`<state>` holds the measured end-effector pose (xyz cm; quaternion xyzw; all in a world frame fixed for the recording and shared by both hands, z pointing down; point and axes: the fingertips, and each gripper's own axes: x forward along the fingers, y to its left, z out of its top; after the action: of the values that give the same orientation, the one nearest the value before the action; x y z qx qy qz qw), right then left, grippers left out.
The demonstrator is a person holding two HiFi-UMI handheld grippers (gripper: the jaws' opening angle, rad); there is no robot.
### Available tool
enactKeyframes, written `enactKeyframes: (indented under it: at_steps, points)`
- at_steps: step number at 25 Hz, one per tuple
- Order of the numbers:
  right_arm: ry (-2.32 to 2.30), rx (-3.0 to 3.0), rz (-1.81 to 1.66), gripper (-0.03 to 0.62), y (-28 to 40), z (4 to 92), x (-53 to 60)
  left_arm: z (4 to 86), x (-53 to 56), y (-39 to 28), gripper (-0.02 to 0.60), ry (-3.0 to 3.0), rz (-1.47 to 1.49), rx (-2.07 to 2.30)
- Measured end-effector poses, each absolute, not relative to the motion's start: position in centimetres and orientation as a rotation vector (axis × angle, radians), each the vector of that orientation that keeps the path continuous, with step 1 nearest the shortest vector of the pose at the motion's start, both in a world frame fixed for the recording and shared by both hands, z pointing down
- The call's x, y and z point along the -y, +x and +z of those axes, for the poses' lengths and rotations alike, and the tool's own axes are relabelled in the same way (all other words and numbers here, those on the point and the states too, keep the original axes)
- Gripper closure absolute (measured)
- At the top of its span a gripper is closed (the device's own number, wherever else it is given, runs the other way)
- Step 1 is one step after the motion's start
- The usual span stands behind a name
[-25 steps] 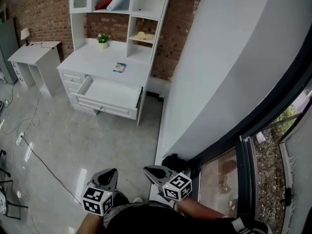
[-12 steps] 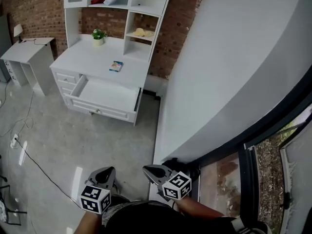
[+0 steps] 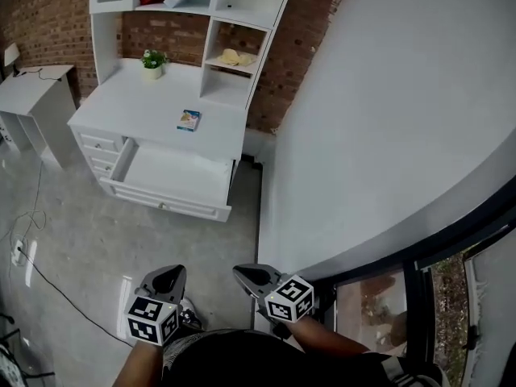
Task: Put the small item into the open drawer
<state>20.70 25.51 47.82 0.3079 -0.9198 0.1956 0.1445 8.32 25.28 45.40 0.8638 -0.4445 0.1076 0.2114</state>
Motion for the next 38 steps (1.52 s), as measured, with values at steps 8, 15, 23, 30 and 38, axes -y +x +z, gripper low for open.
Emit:
enactKeyframes:
  at_steps: [8,15,23,30,38]
  points:
    - [0.928,2.616,0.562,0.591,15.3,48.1,-18.5,45.3,-17.1,2.8,0.563,2.444,0.317,1.178]
    - [0.976,2.585,0.586,0.589,11.9,48.9,-14.6,45.9,-12.6,-0.5,0.563,2.471,0.312,1.123]
    - [1.010,2.564,0.603,0.589,10.1,48.7,-12.0,46.4,-10.1,-2.9,0.563,2.448,0.305,1.105]
    - [1.013,2.560,0.635,0.589,9.6,49.2,-10.0,47.0,-8.7,-3.8,0.563,2.419,0.298,1.113]
    - [1.018,2.586,0.631,0.589,9.3,49.6,-5.5,47.9,-5.3,-4.4,0.563,2.392,0.303,1.147]
